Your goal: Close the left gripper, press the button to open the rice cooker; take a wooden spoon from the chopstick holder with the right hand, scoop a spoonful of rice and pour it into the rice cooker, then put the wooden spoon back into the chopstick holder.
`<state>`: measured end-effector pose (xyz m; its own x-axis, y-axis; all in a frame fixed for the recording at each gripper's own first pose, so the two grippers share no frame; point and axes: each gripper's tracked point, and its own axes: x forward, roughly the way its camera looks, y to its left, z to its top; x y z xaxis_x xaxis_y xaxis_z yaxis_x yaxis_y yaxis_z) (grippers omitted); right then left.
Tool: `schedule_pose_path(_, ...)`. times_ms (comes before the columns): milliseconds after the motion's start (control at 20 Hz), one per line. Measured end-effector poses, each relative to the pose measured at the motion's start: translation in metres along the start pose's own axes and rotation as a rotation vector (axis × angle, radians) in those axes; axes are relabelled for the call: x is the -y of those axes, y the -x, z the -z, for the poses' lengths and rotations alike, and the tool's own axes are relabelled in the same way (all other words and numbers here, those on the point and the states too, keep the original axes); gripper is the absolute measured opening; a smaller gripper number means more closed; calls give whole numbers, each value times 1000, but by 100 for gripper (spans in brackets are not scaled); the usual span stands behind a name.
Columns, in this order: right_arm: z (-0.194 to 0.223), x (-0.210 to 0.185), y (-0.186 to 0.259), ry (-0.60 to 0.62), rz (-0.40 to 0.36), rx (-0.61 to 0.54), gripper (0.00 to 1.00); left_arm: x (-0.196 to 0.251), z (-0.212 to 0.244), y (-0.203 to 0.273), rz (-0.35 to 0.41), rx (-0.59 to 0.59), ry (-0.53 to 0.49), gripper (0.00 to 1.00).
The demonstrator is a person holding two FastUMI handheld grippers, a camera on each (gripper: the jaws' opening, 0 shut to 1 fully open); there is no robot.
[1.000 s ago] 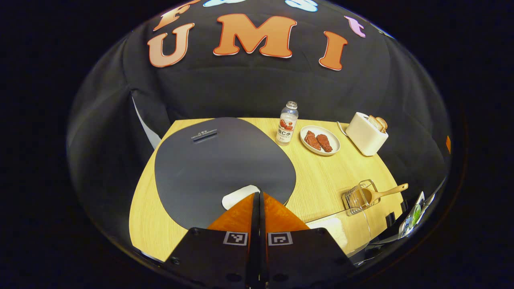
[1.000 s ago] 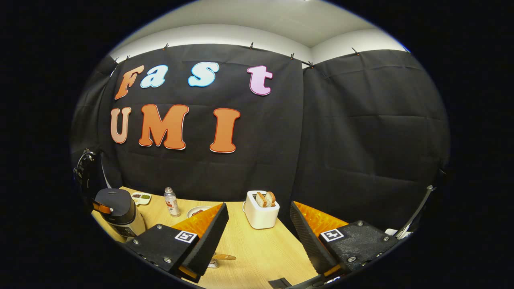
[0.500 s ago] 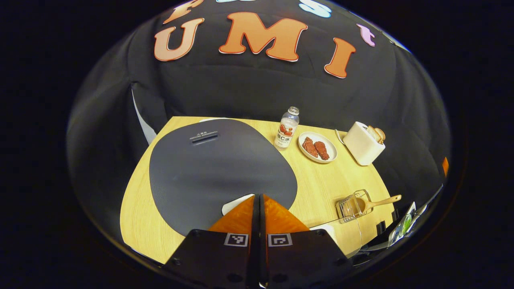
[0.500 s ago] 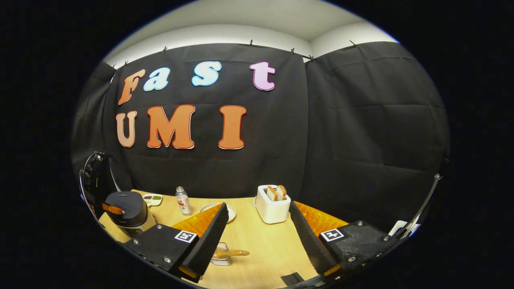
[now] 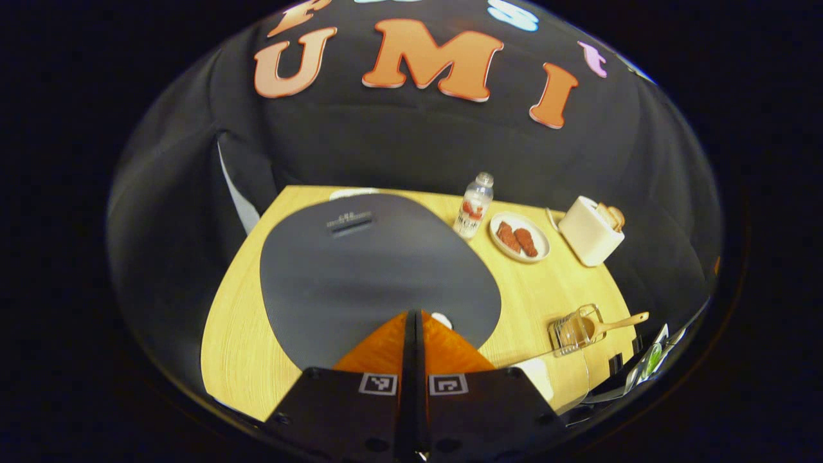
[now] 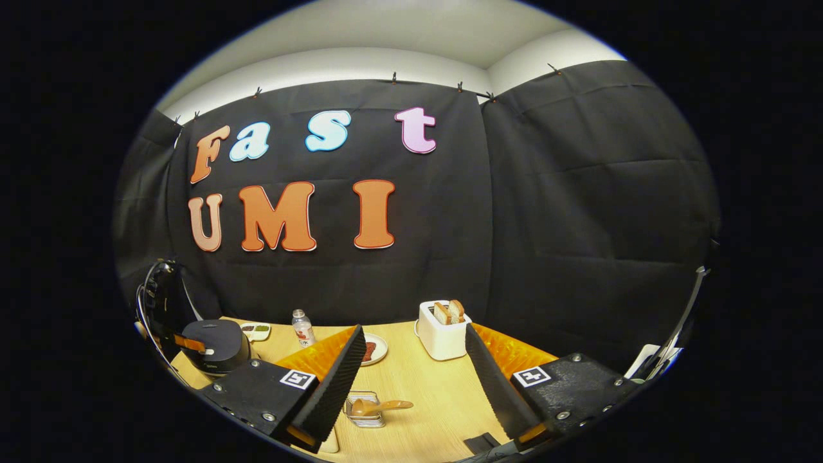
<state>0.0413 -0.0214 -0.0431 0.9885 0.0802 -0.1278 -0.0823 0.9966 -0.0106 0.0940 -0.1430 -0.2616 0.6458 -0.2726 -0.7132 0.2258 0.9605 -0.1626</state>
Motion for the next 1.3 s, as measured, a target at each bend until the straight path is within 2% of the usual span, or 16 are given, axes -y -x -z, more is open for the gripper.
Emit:
schedule_pose_path(50, 1, 0, 1, -2, 3, -1, 96, 0, 0, 1, -10, 1, -20, 7)
schedule_pose_path(200, 4, -4, 0, -25, 0, 3, 96, -1, -8, 3, -42, 40, -119, 5)
schedule_pose_path(300, 7, -8, -1, -50, -7, -1, 96, 5, -15, 13, -33, 86, -80, 4)
schedule_pose_path(550, 23, -12, -6, -91, -1, -16, 96, -6, -98, 93, -74, 404, -97, 2)
schedule_pose_path(650, 34, -13, -8, -118, -5, -21, 96, -3, -123, 129, -55, 492, -70, 6)
schedule_pose_path(800, 62, -17, -13, -167, -10, -47, 96, -7, -135, 170, -30, 566, -34, 5)
schedule_pose_path(1000, 118, -21, -24, -196, 4, -131, 95, -25, -137, 205, -57, 643, 2, 5)
schedule_pose_path(1300, 175, -43, -37, -210, -25, -229, 95, -67, -135, 236, -192, 705, 2, 5)
